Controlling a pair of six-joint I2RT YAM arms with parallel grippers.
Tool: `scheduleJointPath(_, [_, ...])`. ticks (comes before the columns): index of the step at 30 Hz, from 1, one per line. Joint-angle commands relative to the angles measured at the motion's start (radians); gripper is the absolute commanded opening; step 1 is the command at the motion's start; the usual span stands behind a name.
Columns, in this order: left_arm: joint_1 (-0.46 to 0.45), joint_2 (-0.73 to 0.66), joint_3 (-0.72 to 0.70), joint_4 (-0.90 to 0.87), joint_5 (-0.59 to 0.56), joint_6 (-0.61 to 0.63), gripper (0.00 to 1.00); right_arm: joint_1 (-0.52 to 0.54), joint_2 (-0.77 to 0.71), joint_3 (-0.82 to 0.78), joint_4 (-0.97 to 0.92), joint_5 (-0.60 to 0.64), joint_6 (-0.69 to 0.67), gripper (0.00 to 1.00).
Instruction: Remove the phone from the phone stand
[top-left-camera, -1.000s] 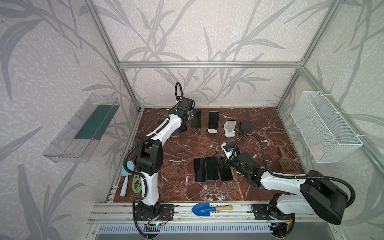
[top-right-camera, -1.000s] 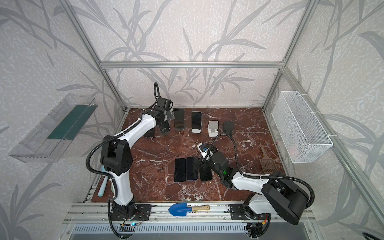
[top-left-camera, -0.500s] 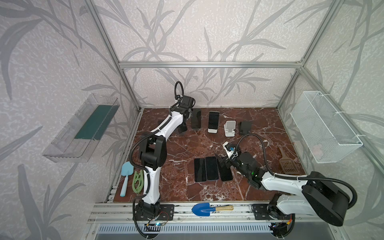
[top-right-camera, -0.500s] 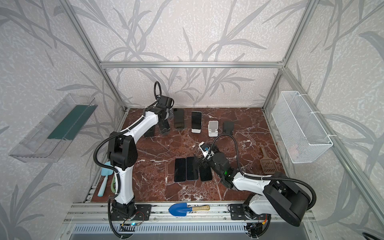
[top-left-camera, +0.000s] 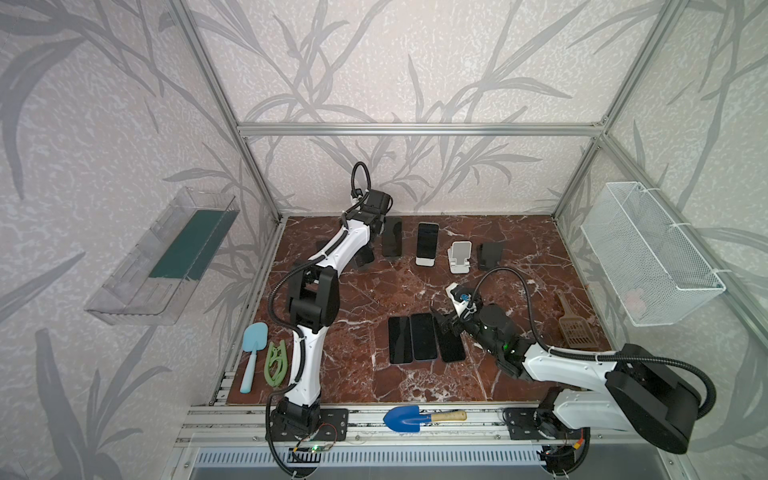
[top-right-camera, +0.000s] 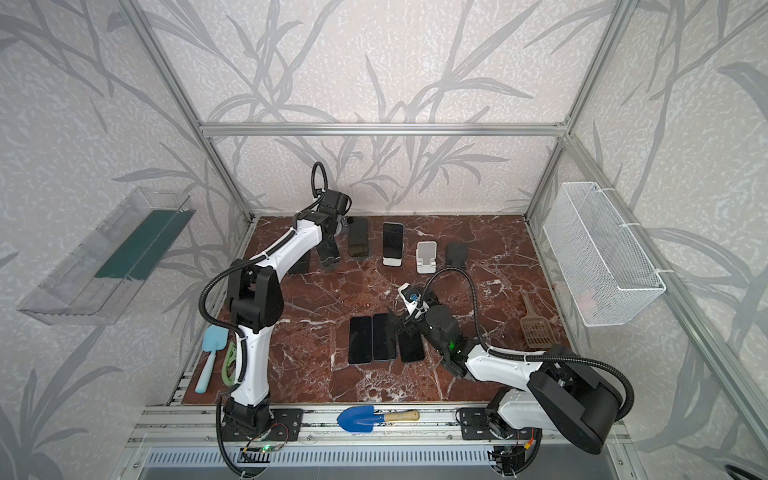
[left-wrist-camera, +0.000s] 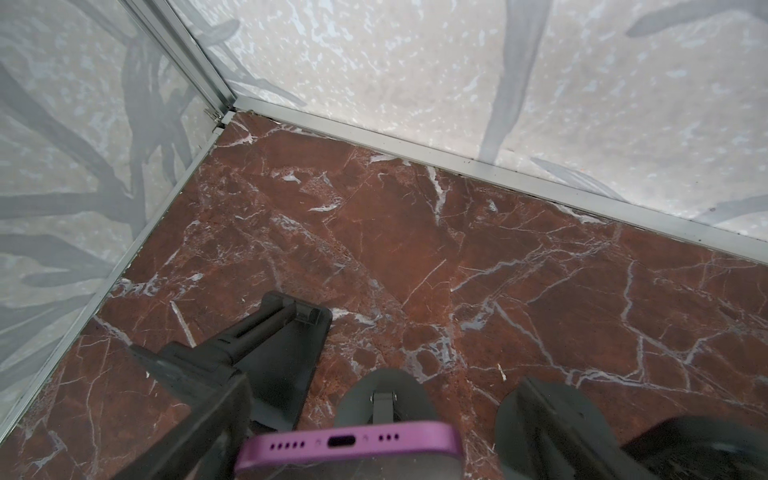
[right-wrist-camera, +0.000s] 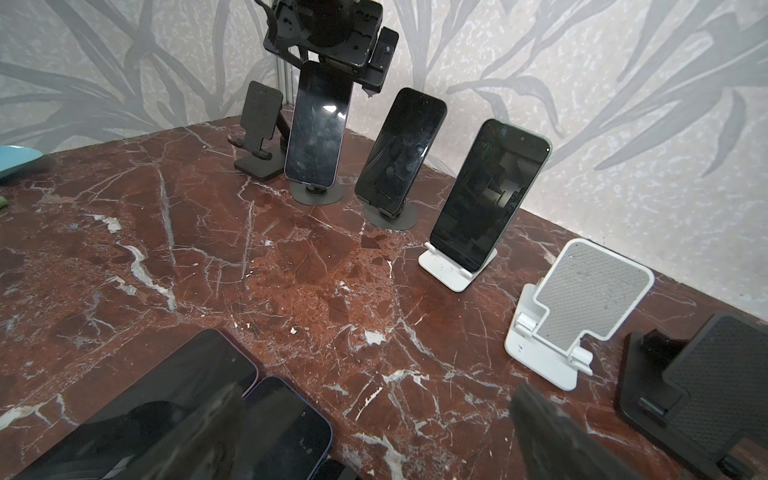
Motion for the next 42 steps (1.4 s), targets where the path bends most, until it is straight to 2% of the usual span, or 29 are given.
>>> scheduleJointPath(1, [0.002, 0.027, 0.036, -0.053, -0.061, -0.032, 0.99, 0.005, -0.018, 0.009, 0.012, 0.022, 0.011, 0.99])
scheduleJointPath(17, [0.010, 0.058, 0.036, -0.056, -0.073, -0.033, 0.92, 0.006, -0.006, 0.021, -0.005, 0.024, 0.020, 0.99])
scheduleJointPath(30, [0.019, 0.086, 0.038, -0.050, -0.080, -0.038, 0.91, 0.006, -0.001, 0.022, 0.000, 0.035, 0.030, 0.99])
scheduleJointPath(42, [0.025, 0.099, 0.033, -0.044, -0.060, -0.037, 0.78, 0.006, -0.018, 0.013, 0.006, 0.042, 0.039, 0.99])
